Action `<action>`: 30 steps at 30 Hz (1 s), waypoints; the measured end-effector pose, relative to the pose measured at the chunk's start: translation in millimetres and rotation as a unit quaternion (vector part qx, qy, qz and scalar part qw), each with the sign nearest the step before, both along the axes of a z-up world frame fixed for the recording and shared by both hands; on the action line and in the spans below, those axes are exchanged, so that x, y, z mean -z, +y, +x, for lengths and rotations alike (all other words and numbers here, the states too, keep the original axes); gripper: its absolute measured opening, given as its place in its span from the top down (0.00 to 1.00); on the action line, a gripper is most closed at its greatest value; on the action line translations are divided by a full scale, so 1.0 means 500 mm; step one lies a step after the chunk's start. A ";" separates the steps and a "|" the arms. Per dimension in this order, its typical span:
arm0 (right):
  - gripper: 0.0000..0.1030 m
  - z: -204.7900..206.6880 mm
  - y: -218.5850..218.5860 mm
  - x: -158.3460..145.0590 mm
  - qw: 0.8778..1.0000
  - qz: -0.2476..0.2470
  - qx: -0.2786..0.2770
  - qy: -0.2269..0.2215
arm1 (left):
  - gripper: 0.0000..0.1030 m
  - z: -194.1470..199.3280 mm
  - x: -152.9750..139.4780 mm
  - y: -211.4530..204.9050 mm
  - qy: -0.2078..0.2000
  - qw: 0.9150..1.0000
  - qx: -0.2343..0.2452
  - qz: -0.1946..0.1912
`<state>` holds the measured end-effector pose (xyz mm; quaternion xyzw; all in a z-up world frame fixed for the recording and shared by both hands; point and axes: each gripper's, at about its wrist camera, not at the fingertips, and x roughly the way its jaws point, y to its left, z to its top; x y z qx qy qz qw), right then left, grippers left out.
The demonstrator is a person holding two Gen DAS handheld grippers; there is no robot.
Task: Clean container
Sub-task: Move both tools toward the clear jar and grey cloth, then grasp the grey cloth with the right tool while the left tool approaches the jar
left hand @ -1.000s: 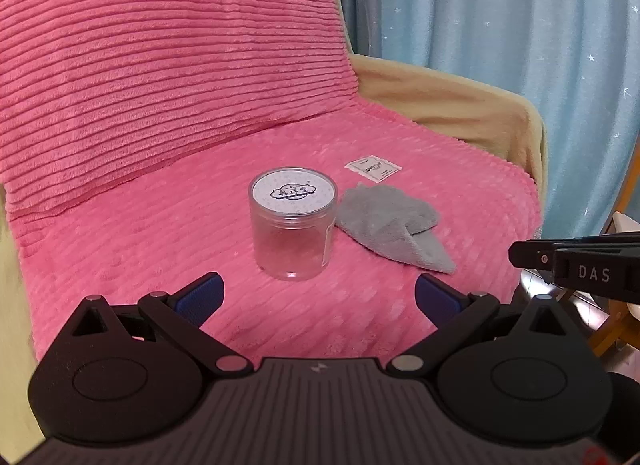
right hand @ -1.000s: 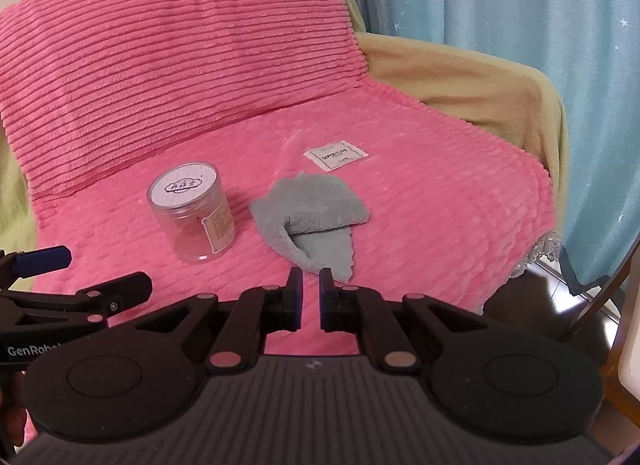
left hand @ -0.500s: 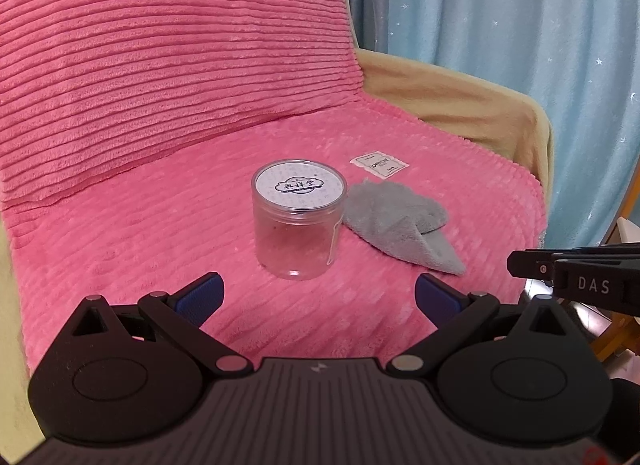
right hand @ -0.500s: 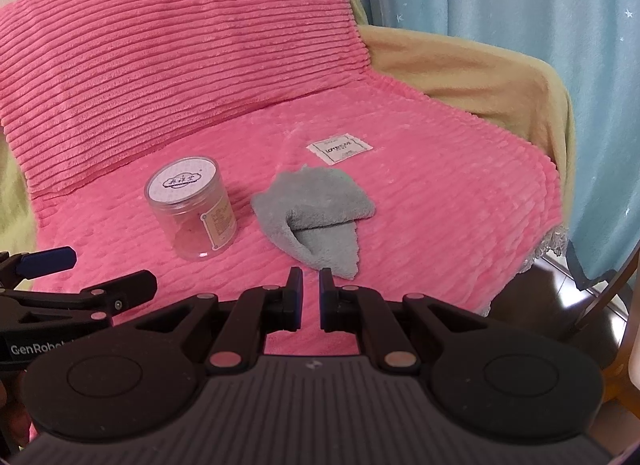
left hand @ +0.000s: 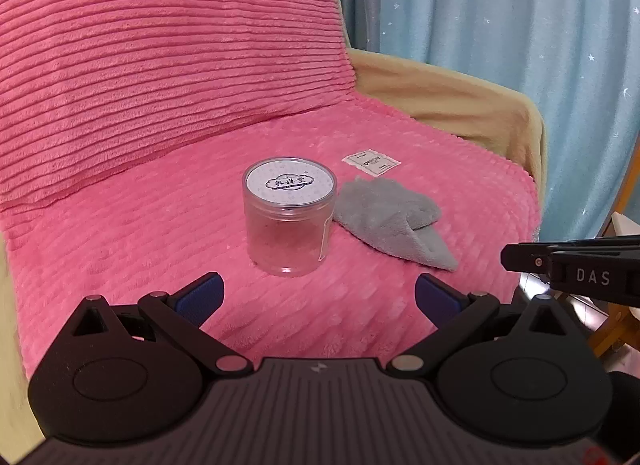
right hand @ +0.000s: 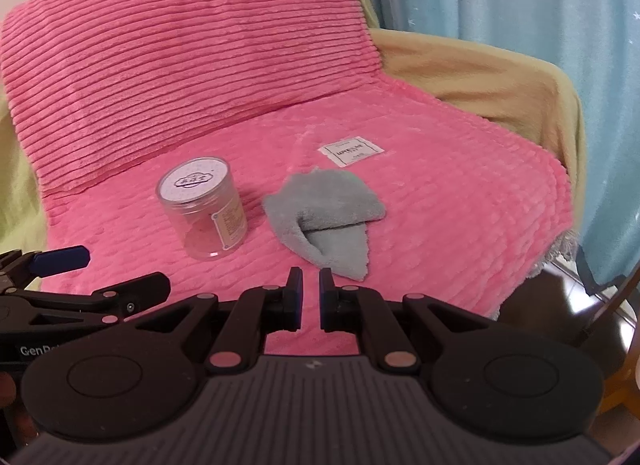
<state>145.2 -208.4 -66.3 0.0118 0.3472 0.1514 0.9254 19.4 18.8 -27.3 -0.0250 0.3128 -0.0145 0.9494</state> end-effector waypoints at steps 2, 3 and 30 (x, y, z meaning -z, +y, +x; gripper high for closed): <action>0.96 0.014 0.005 0.008 1.000 -0.002 -0.011 -0.002 | 0.01 0.001 0.002 0.002 -0.002 1.000 0.001 -0.002; 0.96 0.021 0.007 0.012 1.000 -0.003 -0.016 -0.003 | 0.01 0.002 0.004 0.003 -0.001 1.000 0.001 -0.003; 0.87 0.202 0.080 0.137 0.992 -0.031 -0.120 -0.010 | 0.01 0.133 0.081 0.030 0.008 0.997 0.031 0.072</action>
